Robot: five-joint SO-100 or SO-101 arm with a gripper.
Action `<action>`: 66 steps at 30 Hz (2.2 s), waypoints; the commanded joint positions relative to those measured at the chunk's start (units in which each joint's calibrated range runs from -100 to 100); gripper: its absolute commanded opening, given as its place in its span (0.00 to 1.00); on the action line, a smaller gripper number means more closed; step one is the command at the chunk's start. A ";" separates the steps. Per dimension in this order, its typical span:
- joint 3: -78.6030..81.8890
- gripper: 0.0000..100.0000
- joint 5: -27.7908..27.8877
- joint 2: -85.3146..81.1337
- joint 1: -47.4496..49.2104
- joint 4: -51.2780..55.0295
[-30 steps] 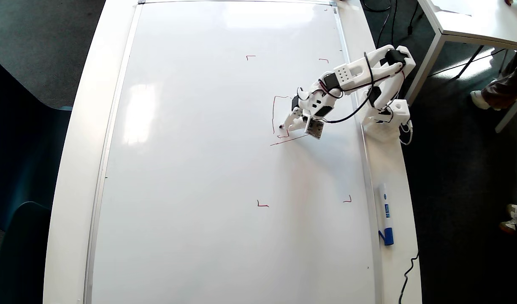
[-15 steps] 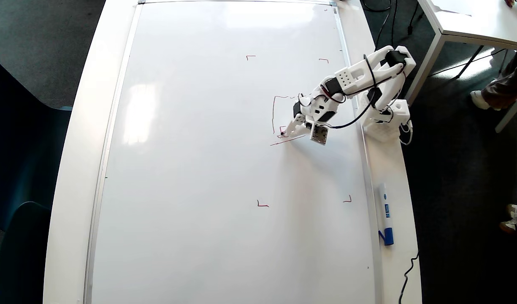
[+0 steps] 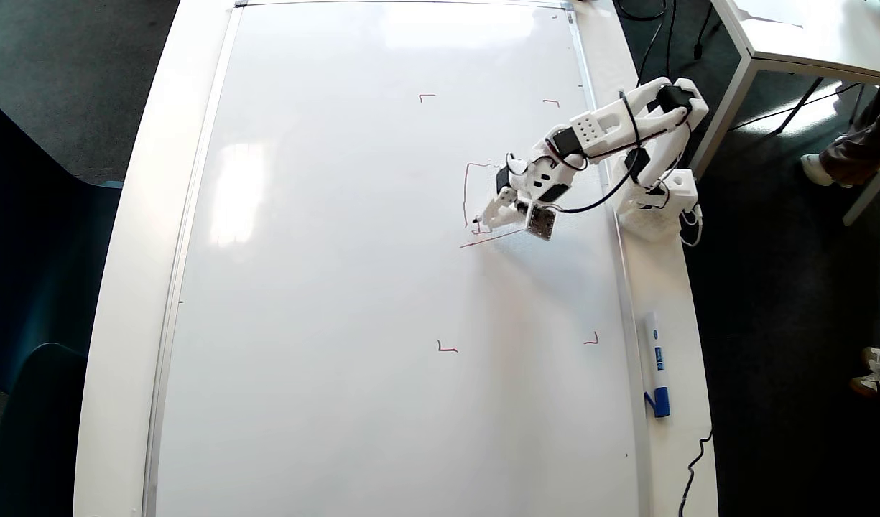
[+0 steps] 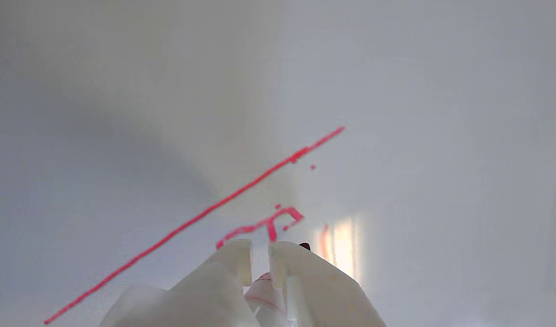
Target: Draw on a whiteboard a robot head using a pen attached to the gripper
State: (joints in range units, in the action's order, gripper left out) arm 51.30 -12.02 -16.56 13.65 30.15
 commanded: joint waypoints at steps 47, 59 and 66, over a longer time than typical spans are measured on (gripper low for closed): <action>15.47 0.01 1.83 -14.84 -8.38 0.26; 15.56 0.01 2.05 -14.84 -13.98 0.26; 15.56 0.01 2.05 -14.84 -16.63 0.26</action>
State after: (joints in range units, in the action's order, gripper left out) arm 66.83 -10.33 -29.86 -1.51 30.57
